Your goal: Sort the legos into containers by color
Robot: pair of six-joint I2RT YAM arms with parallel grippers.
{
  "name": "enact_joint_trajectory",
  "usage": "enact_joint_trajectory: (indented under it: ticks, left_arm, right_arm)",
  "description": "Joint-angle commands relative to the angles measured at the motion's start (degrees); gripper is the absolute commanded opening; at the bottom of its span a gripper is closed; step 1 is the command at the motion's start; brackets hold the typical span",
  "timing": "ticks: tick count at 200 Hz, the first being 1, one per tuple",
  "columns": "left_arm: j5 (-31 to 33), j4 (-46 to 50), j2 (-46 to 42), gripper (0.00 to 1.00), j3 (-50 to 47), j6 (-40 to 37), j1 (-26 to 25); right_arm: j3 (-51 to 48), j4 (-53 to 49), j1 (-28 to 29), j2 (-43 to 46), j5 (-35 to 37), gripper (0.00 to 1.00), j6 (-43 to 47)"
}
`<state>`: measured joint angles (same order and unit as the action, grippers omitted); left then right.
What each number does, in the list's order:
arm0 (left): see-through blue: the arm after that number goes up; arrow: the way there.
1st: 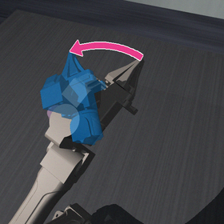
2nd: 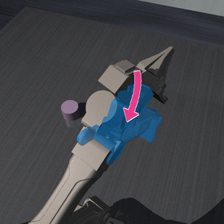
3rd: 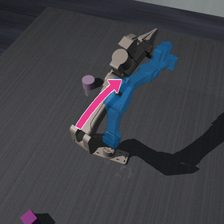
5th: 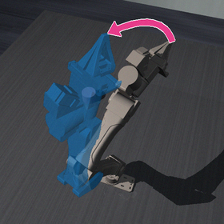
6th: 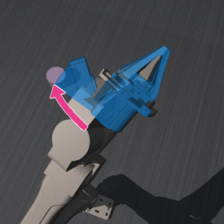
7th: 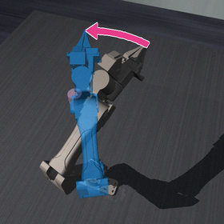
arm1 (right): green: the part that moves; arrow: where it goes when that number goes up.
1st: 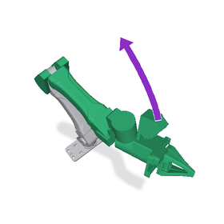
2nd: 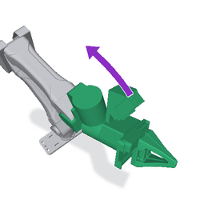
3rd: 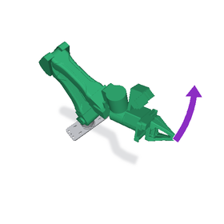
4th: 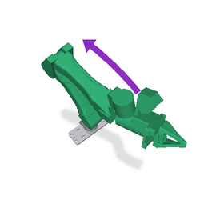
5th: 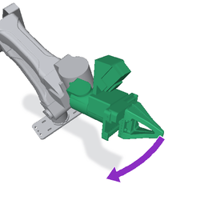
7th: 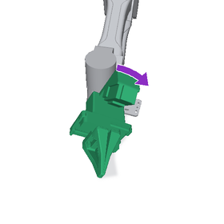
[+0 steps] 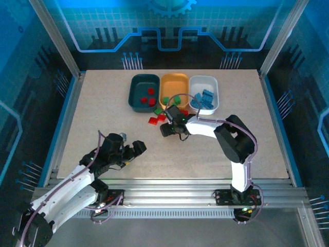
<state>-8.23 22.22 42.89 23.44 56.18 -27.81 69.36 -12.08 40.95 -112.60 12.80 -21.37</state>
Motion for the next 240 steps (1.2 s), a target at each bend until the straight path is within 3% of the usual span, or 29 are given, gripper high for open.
enact_joint_trajectory:
  ticks: [1, 22, 31, 47, 74, 111, 149, 195, 203, 218, 240]
  left_arm:
    - [0.1, 0.4, 1.9, 0.99, 3.5, -3.0, 0.9]
    - [-0.7, 0.4, 4.0, 0.99, 3.8, -3.5, 1.1]
    - [-1.0, 0.1, 4.2, 0.99, 3.3, -3.3, 1.1]
    - [0.2, 0.3, 2.9, 0.99, 2.4, -2.3, 1.1]
    - [3.8, 0.6, -2.8, 0.99, -0.4, 0.3, 1.7]
    - [3.7, -0.9, -5.2, 0.99, -4.0, 2.4, 3.7]
    - [2.6, 0.5, -4.1, 0.99, -2.8, 0.8, 5.8]
    - [0.6, -0.6, -2.5, 0.99, -3.0, -0.3, 7.0]
    - [-0.4, -2.0, -1.9, 0.99, -3.4, 0.1, 7.0]
    - [-1.7, -4.9, -0.2, 0.99, -4.0, 0.9, 7.1]
    - [-4.0, -7.2, 3.6, 0.99, -2.7, 0.3, 7.2]
  right_arm:
    - [1.6, -3.1, 0.9, -1.8, 1.8, 0.65, -0.2]
    - [1.3, -3.0, 2.2, -2.0, 3.9, 0.37, -0.4]
    - [0.7, -3.0, 2.7, -1.0, 5.1, 0.29, -0.7]
    - [-1.8, -1.3, 4.0, 3.1, 5.6, 0.23, -1.0]
    - [-3.7, -0.5, 5.9, 11.2, 4.5, 0.23, -0.5]
    - [4.5, -1.4, 5.7, 10.7, 1.5, 0.23, 1.5]
    - [27.0, -8.3, 3.8, -5.0, -3.5, 0.25, 4.9]
    - [52.7, -16.8, 1.0, -22.2, -4.3, 0.28, 6.4]
    - [56.6, -18.4, 0.3, -24.7, -4.8, 0.34, 6.1]
    - [63.5, -21.3, -0.8, -28.3, -5.4, 0.62, 5.9]
    - [65.8, -22.2, -1.6, -27.4, -5.4, 0.67, 6.1]
